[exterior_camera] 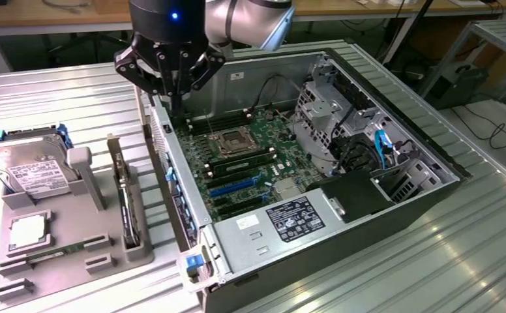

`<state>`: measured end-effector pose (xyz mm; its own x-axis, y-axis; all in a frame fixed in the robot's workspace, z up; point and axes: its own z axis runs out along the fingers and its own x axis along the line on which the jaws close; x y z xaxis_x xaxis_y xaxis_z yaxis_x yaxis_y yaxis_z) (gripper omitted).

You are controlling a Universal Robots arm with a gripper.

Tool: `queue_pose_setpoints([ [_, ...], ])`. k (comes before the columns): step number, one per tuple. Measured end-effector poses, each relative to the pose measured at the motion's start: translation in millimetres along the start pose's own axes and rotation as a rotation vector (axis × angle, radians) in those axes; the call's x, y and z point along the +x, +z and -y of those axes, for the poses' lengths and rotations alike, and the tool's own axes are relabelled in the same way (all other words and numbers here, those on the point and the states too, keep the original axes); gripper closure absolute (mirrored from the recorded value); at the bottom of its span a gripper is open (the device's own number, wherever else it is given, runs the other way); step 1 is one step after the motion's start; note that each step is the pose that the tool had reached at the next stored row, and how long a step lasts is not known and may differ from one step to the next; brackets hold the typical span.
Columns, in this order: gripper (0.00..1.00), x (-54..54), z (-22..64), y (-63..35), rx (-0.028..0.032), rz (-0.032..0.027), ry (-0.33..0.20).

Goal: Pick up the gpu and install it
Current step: 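Reach for the gpu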

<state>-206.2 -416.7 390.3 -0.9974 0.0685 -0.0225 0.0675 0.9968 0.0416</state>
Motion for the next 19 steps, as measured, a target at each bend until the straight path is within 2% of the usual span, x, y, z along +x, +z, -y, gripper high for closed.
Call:
queue_pose_setpoints([
  [16,0.89,35.3,19.3,2.4,0.0004,-0.0010,-0.005],
  [19,0.89,41.8,20.5,2.9,0.0004,-0.0012,-0.005],
])
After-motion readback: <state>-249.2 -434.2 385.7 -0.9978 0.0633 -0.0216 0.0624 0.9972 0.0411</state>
